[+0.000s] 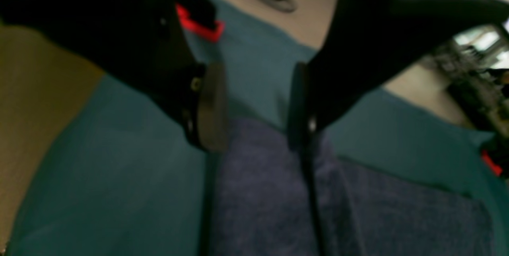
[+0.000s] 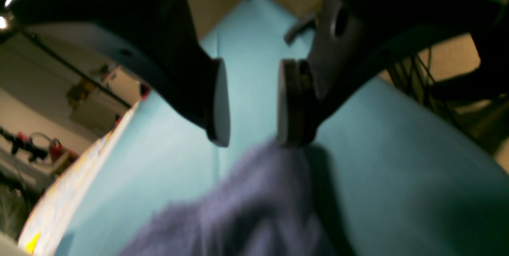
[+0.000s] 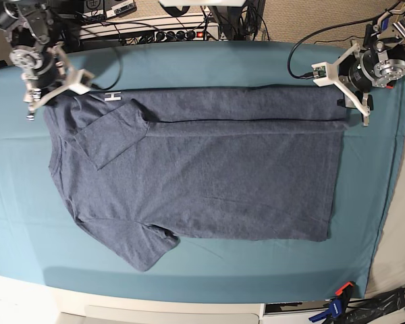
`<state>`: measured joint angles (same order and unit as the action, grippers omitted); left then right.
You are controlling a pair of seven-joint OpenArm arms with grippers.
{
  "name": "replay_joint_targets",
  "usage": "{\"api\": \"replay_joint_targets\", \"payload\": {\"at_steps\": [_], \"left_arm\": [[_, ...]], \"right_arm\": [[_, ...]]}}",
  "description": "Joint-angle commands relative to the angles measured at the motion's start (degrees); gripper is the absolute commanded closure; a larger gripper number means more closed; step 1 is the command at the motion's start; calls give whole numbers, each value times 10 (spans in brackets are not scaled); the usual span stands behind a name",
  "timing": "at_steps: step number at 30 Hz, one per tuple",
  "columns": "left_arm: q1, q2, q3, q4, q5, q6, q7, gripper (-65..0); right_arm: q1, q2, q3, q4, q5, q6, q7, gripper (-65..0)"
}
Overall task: Fold the T-shirt properly
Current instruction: 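Open both grippers and release the shoulder edge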
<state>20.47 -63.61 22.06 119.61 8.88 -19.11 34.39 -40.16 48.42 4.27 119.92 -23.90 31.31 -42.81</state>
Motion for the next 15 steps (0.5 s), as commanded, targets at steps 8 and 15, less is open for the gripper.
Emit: {"api": "replay_joint_targets", "payload": {"at_steps": [8, 15], "left_arm": [[-1, 7, -5, 8, 2, 5, -23, -269], [6, 13, -5, 8, 24, 6, -23, -296]], "right_arm": [[-30, 9, 58, 9, 40, 0, 43, -213], [-30, 4, 58, 8, 42, 6, 53, -213]]}}
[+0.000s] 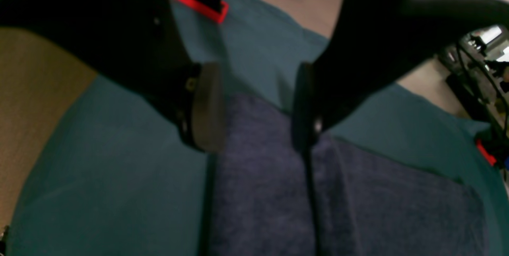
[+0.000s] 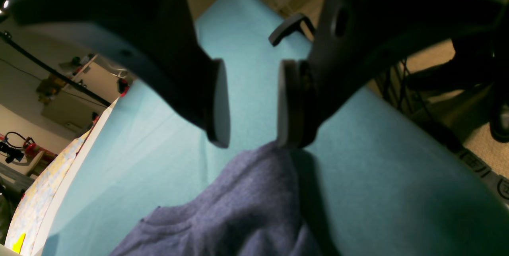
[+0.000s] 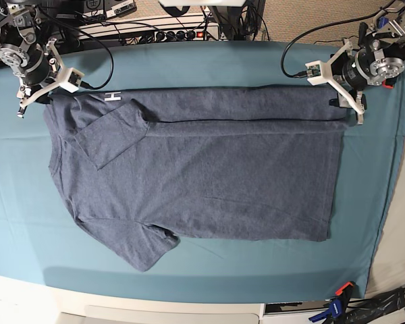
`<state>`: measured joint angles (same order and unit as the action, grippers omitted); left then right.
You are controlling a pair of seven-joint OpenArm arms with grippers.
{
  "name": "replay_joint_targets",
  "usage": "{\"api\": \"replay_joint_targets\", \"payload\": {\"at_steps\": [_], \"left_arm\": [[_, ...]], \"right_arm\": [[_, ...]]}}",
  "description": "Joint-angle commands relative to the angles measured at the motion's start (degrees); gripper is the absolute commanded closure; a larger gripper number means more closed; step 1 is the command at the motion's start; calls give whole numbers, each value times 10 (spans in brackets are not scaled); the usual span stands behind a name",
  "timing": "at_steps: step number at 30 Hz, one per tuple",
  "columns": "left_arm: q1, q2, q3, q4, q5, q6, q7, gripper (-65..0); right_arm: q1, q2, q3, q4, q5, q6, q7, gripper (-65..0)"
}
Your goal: Fold the T-shirt properly
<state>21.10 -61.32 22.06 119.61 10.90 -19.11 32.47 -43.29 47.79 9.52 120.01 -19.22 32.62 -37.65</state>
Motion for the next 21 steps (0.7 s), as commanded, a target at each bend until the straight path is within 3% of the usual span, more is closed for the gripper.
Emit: {"api": "replay_joint_targets", "payload": {"at_steps": [1, 3, 6, 8, 11, 17, 21], "left_arm": [[3, -8, -5, 8, 7, 6, -4, -297], [13, -4, -5, 8, 14, 5, -4, -304], [28, 6, -5, 8, 23, 6, -4, -340], [36, 12, -5, 8, 27, 6, -3, -340], [38, 16, -5, 8, 31, 13, -4, -340], [38, 16, -5, 8, 39, 21, -10, -340], [36, 16, -5, 8, 39, 25, -10, -340]], "right_arm": [[1, 10, 5, 7, -5, -7, 2, -213], [1, 10, 5, 6, -5, -7, 1, -216], [1, 4, 5, -3, -5, -8, 7, -321], [1, 3, 5, -21, 6, -17, 11, -352], [1, 3, 5, -39, 16, -51, 19, -352], [7, 3, 5, -65, -21, -50, 96, -352], [31, 3, 5, -77, -35, -50, 97, -352]]}}
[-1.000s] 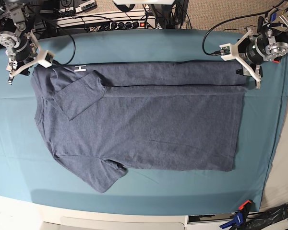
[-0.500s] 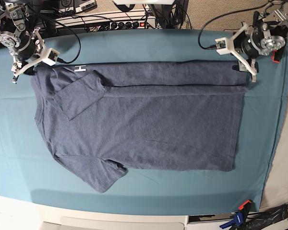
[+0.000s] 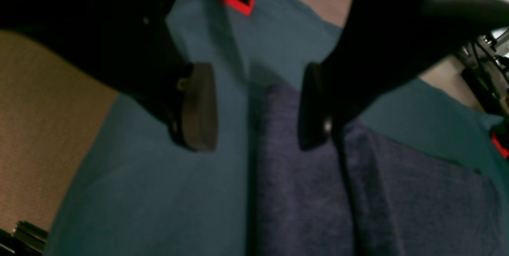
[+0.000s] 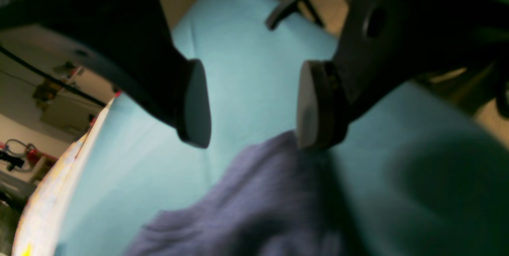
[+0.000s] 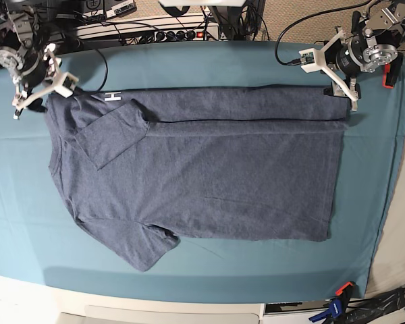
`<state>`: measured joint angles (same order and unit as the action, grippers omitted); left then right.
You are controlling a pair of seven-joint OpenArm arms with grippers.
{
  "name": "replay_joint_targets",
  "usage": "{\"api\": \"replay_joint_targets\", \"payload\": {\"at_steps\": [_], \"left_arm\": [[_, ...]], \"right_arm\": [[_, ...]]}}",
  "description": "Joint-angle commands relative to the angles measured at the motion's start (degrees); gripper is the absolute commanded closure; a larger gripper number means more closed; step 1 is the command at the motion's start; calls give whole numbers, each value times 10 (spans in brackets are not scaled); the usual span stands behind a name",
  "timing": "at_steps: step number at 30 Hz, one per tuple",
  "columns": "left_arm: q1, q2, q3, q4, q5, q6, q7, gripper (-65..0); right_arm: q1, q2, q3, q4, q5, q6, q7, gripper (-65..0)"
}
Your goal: Fold the T-shirt properly
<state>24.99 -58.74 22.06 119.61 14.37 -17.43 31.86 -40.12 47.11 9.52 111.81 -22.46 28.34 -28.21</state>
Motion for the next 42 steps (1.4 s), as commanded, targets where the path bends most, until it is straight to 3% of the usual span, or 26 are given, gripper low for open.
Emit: {"api": "replay_joint_targets", "payload": {"at_steps": [1, 6, 11, 22, 36, 42], "left_arm": [[-3, -9, -5, 8, 4, 12, -4, -340], [-4, -10, -5, 8, 4, 11, -4, -340], [-4, -9, -5, 8, 4, 11, -4, -340], [-4, -10, -5, 8, 4, 13, -2, -340], [-4, -10, -5, 8, 4, 18, -1, -339], [-4, -10, -5, 8, 4, 20, 3, -339]], "right_arm": [[6, 10, 5, 0, -3, -7, 2, -352], [19, 10, 2, -17, -3, 5, 3, -352], [23, 10, -53, -17, -4, 11, -2, -352], [107, 10, -200, -90, -75, -52, -46, -352], [109, 10, -206, -63, -116, -122, -92, -351], [109, 10, -205, -27, -116, -123, -98, -351]]}}
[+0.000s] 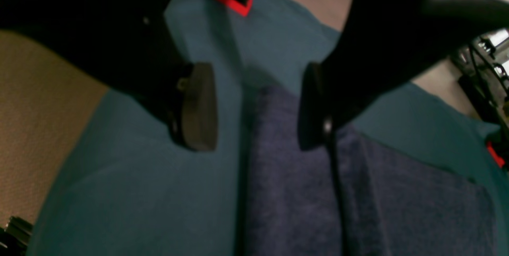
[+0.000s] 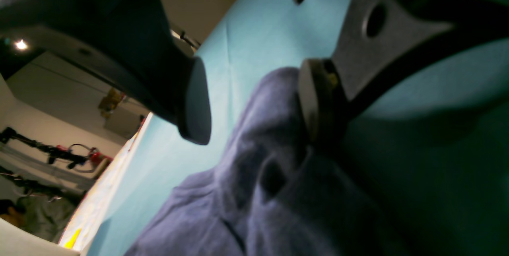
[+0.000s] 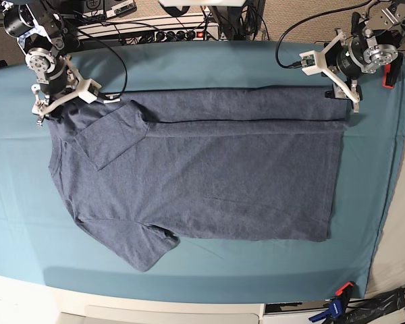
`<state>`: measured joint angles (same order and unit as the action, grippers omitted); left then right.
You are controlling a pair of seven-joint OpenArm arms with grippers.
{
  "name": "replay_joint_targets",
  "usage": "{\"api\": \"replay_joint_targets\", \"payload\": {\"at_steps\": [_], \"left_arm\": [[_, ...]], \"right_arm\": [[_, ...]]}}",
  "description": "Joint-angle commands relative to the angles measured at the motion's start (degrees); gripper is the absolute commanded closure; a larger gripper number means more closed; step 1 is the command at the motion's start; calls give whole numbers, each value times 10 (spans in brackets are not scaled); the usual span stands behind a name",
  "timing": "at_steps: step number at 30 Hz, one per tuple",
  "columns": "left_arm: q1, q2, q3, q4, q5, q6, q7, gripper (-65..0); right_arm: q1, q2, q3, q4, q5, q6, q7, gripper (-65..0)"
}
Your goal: Fold the T-shirt properly
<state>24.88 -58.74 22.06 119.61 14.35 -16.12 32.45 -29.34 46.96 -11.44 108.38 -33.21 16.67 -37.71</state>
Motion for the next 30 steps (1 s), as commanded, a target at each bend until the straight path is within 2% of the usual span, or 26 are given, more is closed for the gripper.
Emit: {"api": "replay_joint_targets", "payload": {"at_steps": [1, 12, 14, 19, 20, 25, 27, 30], "left_arm": [[-3, -10, -5, 8, 5, 7, -3, -339], [-3, -10, -5, 8, 5, 7, -3, -339], [-3, -10, -5, 8, 5, 7, -3, -339], [-3, -10, -5, 8, 5, 7, -3, -339], [-3, -10, -5, 8, 5, 7, -3, -339], [-3, -10, -5, 6, 5, 7, -4, -339], [-3, -10, -5, -2, 23, 11, -10, -339], [-3, -9, -5, -27, 66, 67, -17, -339]], "right_arm": [[2, 12, 4, 8, -9, -7, -3, -351], [2, 12, 4, 8, -9, -7, -9, -345], [2, 12, 4, 8, -9, -6, -10, -285], [2, 12, 4, 8, -9, -6, -12, -23], [2, 12, 4, 8, -9, -6, -12, 0], [2, 12, 4, 8, -9, -7, -11, 0], [2, 12, 4, 8, -9, -7, -11, 0], [2, 11, 4, 8, -9, -7, -10, 0]]}}
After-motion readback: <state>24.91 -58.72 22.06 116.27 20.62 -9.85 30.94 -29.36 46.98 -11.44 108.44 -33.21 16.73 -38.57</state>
